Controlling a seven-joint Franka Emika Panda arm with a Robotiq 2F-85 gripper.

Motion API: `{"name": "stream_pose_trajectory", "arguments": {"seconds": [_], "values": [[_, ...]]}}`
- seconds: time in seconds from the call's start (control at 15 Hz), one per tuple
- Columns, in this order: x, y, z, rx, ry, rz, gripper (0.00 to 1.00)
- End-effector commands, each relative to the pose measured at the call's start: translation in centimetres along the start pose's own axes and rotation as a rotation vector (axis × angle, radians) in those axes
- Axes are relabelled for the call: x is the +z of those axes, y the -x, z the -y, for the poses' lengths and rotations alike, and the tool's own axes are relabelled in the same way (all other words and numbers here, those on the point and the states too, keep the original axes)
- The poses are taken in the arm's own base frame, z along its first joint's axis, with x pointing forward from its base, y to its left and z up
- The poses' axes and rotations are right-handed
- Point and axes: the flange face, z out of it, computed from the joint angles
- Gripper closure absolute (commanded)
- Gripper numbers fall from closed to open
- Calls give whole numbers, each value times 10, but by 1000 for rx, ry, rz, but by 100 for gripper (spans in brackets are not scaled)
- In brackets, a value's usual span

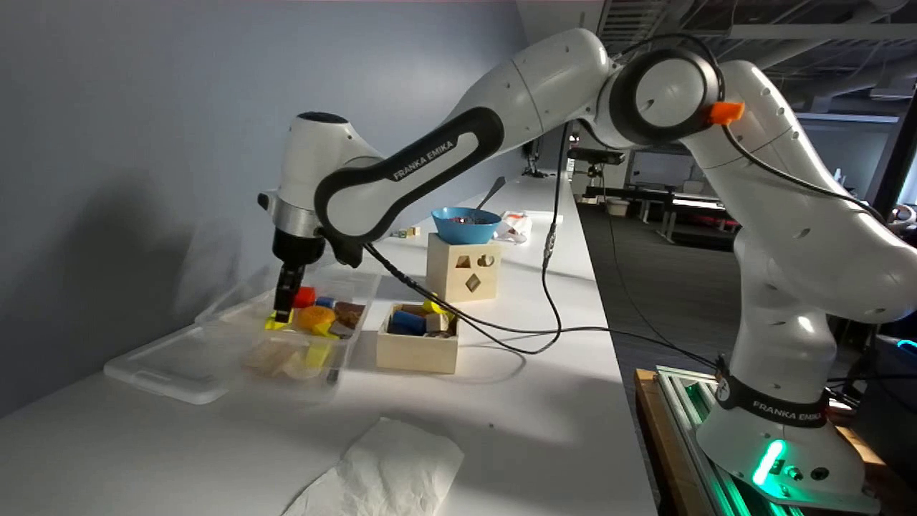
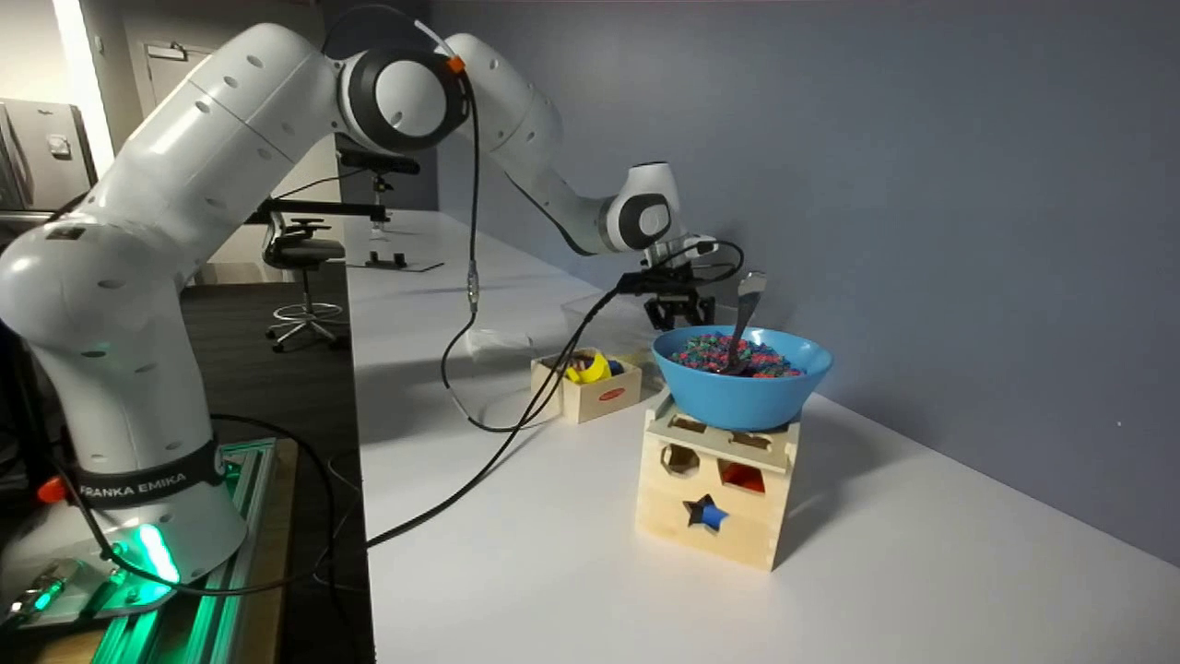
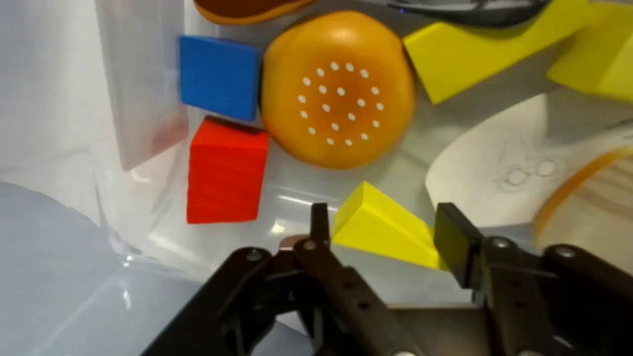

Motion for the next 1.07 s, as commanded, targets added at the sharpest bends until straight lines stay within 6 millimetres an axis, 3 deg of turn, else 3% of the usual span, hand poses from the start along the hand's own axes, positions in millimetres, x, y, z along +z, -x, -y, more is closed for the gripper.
{"name": "stream_pose_trajectory", "arguments": {"seconds": [0.0,0.27,0.33,0.47,1.0], "values": [[-57,36,4,-57,-27,19,74],[-101,73,-5,-66,-33,17,99],[-104,75,-8,-85,-46,26,61],[-96,74,-14,-76,-63,34,62],[-32,23,-4,-204,-40,37,9]]}}
